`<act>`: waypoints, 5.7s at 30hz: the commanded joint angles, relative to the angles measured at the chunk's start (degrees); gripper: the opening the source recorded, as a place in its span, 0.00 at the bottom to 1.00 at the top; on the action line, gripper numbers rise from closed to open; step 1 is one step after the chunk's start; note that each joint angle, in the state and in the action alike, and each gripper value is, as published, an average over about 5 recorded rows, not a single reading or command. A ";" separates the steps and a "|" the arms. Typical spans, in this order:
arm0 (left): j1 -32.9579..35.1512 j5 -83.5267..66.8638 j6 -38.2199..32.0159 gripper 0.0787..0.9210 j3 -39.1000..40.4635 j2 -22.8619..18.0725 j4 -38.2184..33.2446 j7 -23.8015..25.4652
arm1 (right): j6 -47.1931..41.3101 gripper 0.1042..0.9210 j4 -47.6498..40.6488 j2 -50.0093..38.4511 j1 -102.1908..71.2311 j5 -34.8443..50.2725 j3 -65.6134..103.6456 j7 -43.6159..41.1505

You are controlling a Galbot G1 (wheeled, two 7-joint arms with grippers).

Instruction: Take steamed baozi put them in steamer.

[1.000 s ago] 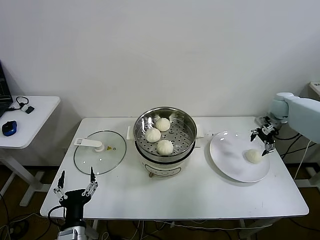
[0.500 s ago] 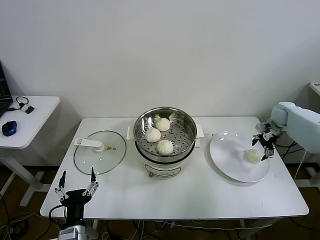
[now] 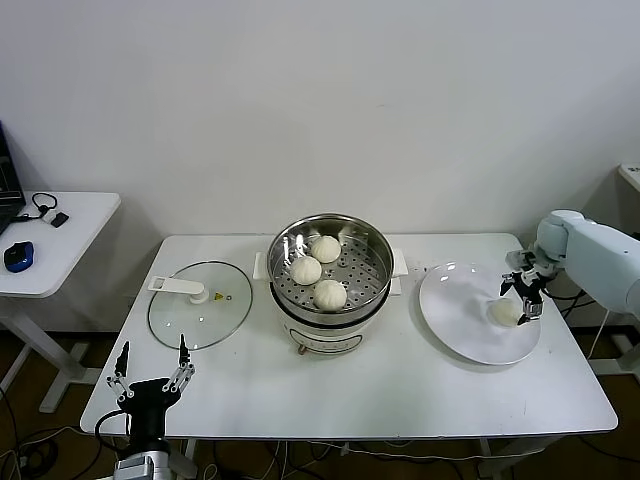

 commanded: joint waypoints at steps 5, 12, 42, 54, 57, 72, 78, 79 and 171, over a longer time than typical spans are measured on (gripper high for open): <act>0.15 0.03 0.06 0.88 0.06 -0.01 -0.15 -0.06 | -0.26 0.87 0.30 -0.20 -0.64 -0.23 0.32 -0.12; 0.27 -0.05 0.04 0.88 -0.03 0.10 -0.30 -0.15 | -0.78 0.78 1.87 -1.16 -0.07 -0.03 -0.24 0.02; 0.69 -1.12 0.60 0.88 1.24 1.36 -2.80 0.36 | -8.48 0.66 32.52 1.28 42.23 24.28 -30.97 -0.31; 0.41 -1.10 1.39 0.88 2.77 1.53 -3.98 1.07 | -18.18 0.66 38.39 15.92 50.26 42.91 -34.17 5.02; 0.40 -1.35 1.64 0.88 2.68 1.57 -4.34 1.27 | -19.98 0.66 38.64 19.42 49.35 45.00 -33.47 6.25; 0.90 -2.08 1.51 0.88 1.76 1.87 -4.69 1.34 | -22.75 0.66 35.10 24.16 36.27 40.52 -29.40 8.88; 0.63 -2.09 1.50 0.88 1.37 1.91 -4.06 1.37 | -23.03 0.66 34.57 22.57 32.98 38.08 -28.69 9.93; 0.58 -2.10 1.48 0.88 1.35 1.88 -3.97 1.38 | -23.06 0.66 34.37 22.40 32.47 37.79 -28.56 10.08; 2.27 1.01 -0.48 0.88 2.23 2.21 -3.25 1.60 | 0.07 0.88 82.91 25.57 -106.59 8.41 114.32 59.93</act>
